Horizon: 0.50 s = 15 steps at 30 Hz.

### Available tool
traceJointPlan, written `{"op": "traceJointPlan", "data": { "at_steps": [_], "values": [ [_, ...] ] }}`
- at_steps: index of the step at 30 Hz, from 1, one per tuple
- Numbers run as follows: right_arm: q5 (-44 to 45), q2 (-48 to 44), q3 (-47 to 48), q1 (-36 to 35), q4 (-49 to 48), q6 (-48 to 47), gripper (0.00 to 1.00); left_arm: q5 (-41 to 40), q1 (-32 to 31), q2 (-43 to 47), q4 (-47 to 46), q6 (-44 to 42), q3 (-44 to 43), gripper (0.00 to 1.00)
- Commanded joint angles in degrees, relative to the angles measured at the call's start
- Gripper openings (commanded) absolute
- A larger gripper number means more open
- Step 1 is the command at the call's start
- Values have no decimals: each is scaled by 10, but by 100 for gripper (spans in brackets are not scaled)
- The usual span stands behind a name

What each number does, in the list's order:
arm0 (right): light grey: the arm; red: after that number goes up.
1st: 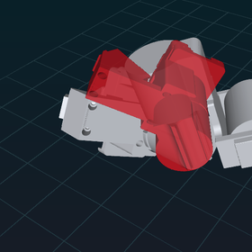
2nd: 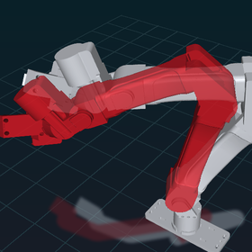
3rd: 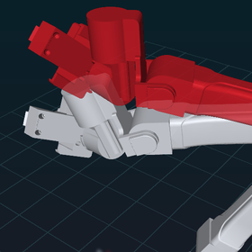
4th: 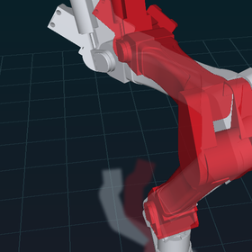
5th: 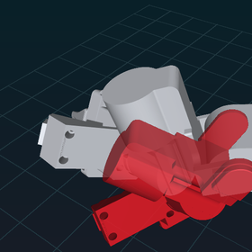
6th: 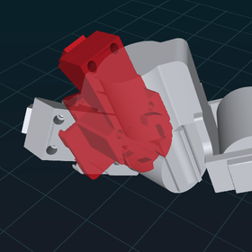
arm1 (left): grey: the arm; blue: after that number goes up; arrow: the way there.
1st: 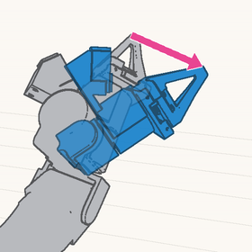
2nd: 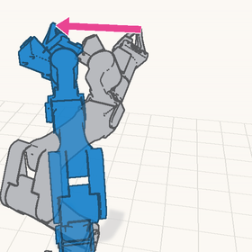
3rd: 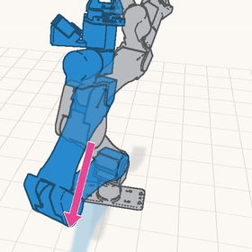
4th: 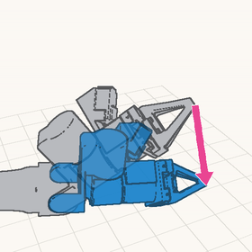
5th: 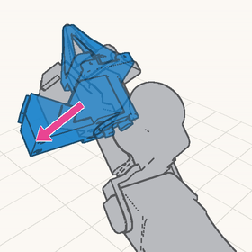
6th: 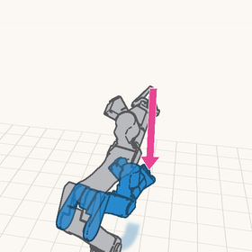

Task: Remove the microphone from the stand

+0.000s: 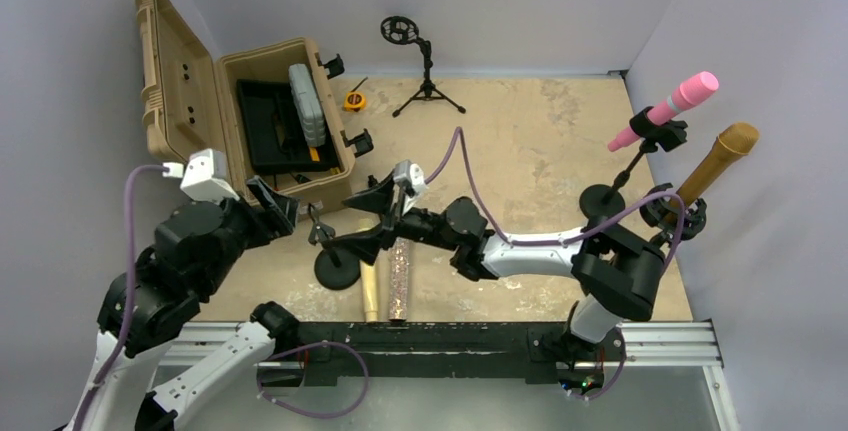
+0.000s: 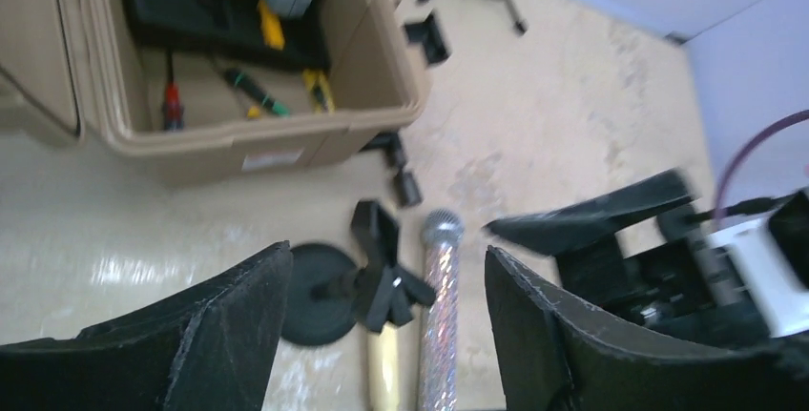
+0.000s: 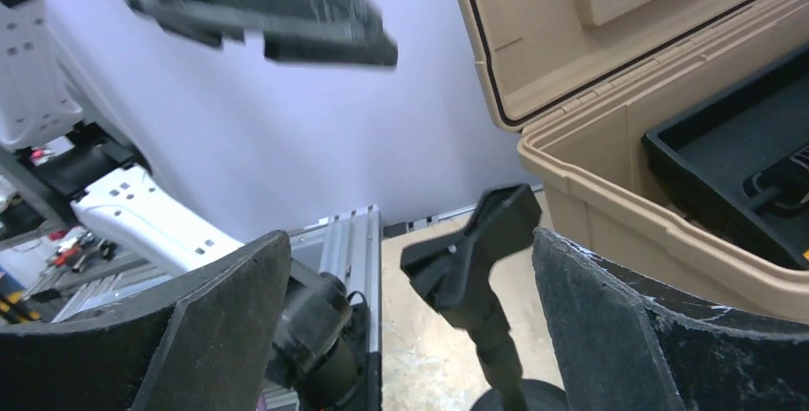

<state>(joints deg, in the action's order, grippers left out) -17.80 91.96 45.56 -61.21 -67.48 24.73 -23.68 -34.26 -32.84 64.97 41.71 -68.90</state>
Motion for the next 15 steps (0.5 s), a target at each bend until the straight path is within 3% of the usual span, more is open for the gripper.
{"op": "traceJointPlan", "data": {
  "at_steps": [1,9,15],
  "values": [
    [114,22,66,-50,61,-61,97,-16,-2,-18,-150,-122,-50,72],
    [307,42,95,-109,148,-84,98,20,-2,-6,-298,-224,4,73],
    [320,44,60,-124,127,-118,98,35,-1,21,-344,-275,82,72]
  ]
}}
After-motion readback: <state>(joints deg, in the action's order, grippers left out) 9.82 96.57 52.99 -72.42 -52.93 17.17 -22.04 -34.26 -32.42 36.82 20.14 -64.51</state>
